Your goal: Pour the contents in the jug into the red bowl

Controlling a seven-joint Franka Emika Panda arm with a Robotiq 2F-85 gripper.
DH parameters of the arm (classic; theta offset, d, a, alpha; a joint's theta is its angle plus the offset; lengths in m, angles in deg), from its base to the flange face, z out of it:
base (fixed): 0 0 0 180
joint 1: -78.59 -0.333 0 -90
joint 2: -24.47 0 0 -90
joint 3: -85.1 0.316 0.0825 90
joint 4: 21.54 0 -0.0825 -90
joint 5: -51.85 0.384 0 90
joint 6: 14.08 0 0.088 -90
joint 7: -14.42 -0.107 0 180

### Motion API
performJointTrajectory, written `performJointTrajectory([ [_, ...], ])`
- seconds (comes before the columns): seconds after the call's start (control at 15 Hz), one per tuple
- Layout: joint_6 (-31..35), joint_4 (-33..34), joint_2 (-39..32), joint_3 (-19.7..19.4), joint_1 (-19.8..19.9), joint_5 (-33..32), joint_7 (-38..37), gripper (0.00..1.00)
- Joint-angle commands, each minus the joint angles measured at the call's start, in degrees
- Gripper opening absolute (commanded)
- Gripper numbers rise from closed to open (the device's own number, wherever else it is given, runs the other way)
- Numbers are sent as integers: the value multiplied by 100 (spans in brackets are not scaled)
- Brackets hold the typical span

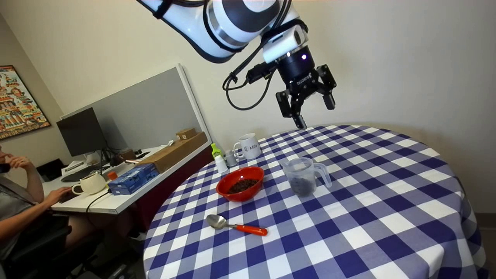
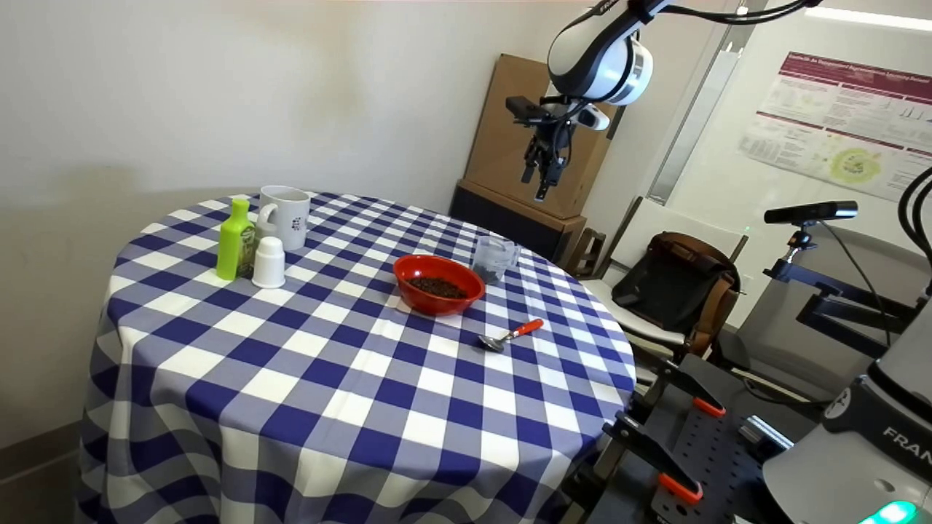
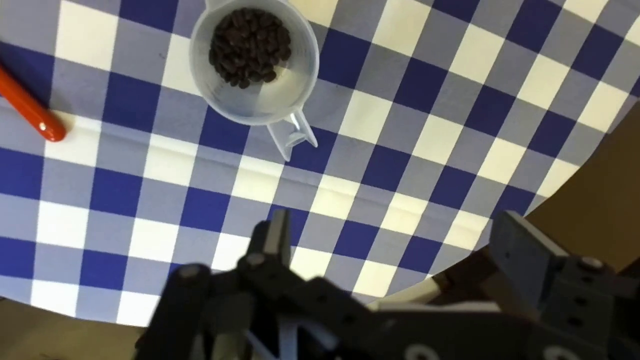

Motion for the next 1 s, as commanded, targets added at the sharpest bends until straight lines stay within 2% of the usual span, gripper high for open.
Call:
performJointTrajectory([
  [0.0, -14, 303, -398, -423, -440, -261, -1396, 100],
  [0.13, -312, 459, -555, -541, -583, -399, -2003, 100],
  [0.27, -648, 608, -671, -500, -586, -442, -2194, 100],
  [0.47, -1365, 927, -811, -242, -400, -319, -1777, 100],
  [0.53, -968, 572, -629, -273, -416, -349, -1886, 100],
  [0.73, -1216, 742, -715, -226, -404, -348, -1880, 100],
  [0.93, -1147, 687, -629, -44, -272, -344, -1161, 100],
])
